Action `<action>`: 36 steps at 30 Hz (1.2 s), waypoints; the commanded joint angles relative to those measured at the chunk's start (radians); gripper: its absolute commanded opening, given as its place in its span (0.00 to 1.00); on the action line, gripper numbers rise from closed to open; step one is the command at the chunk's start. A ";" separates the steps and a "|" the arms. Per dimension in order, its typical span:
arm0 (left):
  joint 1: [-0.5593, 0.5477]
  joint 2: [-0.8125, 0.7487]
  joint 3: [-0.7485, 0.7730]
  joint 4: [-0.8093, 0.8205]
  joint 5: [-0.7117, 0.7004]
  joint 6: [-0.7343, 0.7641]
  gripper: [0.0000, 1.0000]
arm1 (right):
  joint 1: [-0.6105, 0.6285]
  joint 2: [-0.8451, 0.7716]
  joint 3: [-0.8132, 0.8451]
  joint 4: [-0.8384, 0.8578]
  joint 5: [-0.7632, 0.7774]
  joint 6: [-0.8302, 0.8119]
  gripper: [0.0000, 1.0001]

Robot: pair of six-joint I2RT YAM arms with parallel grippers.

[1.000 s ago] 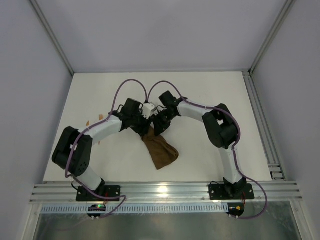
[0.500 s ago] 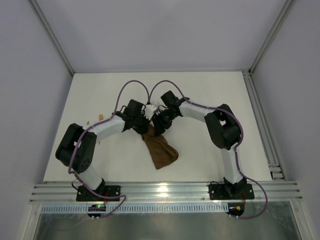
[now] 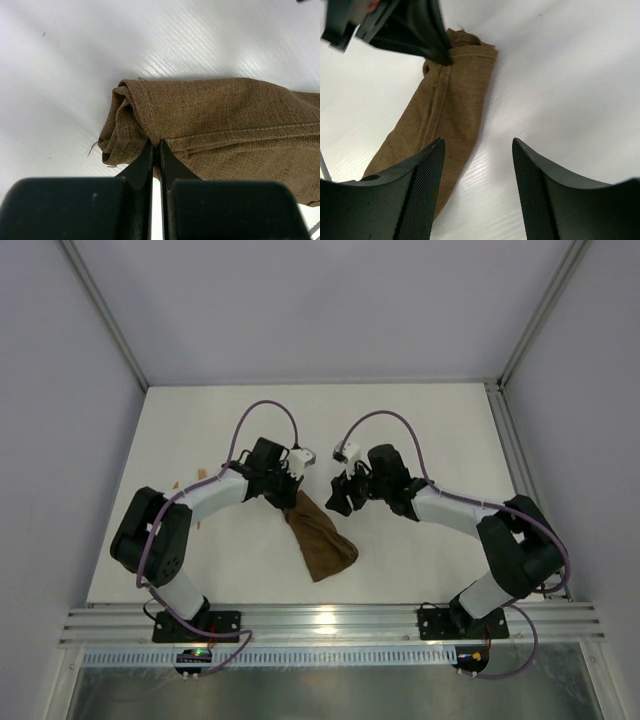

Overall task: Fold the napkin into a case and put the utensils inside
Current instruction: Fold the 2/3-rectangle-folded napkin at the center of the board.

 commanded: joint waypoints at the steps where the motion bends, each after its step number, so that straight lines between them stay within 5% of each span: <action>1: 0.006 -0.021 0.012 -0.017 0.038 -0.008 0.00 | 0.069 -0.106 -0.239 0.553 0.128 0.014 0.61; 6: 0.009 -0.019 0.011 -0.026 0.061 -0.006 0.00 | 0.209 -0.120 -0.304 0.699 0.325 -0.110 0.60; 11: 0.011 -0.017 0.017 -0.029 0.067 -0.011 0.00 | 0.284 -0.052 -0.321 0.810 0.327 -0.223 0.61; 20: 0.011 -0.013 0.025 -0.042 0.081 -0.014 0.00 | 0.364 0.012 -0.209 0.507 0.323 -0.349 0.60; 32: 0.011 -0.007 0.031 -0.059 0.090 -0.009 0.00 | 0.382 0.144 -0.105 0.408 0.500 -0.298 0.57; 36: 0.011 -0.008 0.035 -0.063 0.092 -0.005 0.00 | 0.382 0.156 -0.109 0.420 0.500 -0.274 0.44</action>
